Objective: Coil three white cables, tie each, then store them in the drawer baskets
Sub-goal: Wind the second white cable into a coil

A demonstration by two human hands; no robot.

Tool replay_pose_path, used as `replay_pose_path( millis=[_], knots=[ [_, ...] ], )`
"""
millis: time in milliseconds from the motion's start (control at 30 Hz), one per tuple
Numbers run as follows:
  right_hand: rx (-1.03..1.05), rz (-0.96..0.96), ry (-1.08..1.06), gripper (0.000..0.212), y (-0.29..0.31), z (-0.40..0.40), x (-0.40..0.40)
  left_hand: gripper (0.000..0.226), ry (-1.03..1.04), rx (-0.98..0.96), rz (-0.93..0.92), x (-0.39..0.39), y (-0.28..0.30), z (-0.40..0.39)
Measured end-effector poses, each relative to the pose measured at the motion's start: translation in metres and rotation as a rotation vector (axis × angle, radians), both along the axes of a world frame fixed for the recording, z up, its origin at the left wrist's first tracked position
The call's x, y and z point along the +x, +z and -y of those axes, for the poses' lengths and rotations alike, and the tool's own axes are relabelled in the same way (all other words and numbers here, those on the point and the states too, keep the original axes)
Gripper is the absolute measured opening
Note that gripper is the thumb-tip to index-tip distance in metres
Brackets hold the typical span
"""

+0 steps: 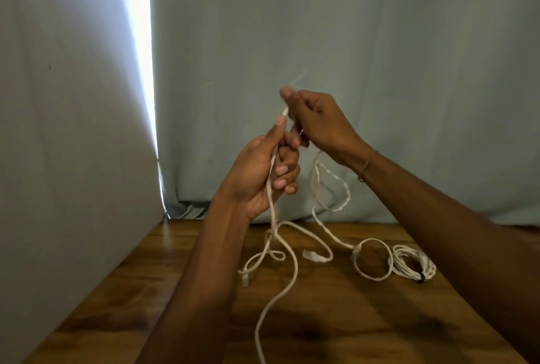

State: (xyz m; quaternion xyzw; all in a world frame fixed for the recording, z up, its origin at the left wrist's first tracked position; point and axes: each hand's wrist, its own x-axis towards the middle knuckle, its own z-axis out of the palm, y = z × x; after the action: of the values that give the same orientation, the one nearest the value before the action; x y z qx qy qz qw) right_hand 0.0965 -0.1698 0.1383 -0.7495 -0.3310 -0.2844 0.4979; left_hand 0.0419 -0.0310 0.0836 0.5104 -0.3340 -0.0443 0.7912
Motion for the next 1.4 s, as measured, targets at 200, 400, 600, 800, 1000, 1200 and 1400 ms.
replay_pose_path(
  millis=[200, 400, 600, 800, 1000, 1200, 1400],
  knots=[
    [0.139, -0.125, -0.092, 0.038, 0.014, 0.010, 0.005, 0.041, 0.021, 0.021, 0.032, 0.004, -0.001, -0.004],
    [-0.230, 0.019, 0.077, 0.036, -0.002, 0.007, -0.011, 0.047, 0.092, 0.050, 0.015, 0.007, -0.004, -0.001],
    [-0.208, -0.006, 0.131, 0.032, 0.002, 0.014, 0.000, 0.054, 0.147, 0.078, 0.033, 0.008, -0.005, 0.001],
    [0.317, -0.194, 0.126, 0.035, 0.001, 0.008, 0.015, 0.039, 0.271, 0.073, 0.117, 0.012, -0.006, -0.001],
    [-0.145, -0.023, 0.065, 0.034, -0.003, 0.009, 0.000, 0.040, 0.423, 0.136, 0.214, 0.014, -0.009, -0.004],
    [-0.078, -0.064, 0.152, 0.022, -0.002, 0.017, 0.005, 0.042, 0.389, 0.131, 0.185, 0.010, -0.009, 0.000],
    [0.083, -0.126, 0.143, 0.033, -0.014, 0.014, 0.010, 0.062, 0.363, 0.097, 0.126, 0.012, -0.008, -0.003]
  ],
)
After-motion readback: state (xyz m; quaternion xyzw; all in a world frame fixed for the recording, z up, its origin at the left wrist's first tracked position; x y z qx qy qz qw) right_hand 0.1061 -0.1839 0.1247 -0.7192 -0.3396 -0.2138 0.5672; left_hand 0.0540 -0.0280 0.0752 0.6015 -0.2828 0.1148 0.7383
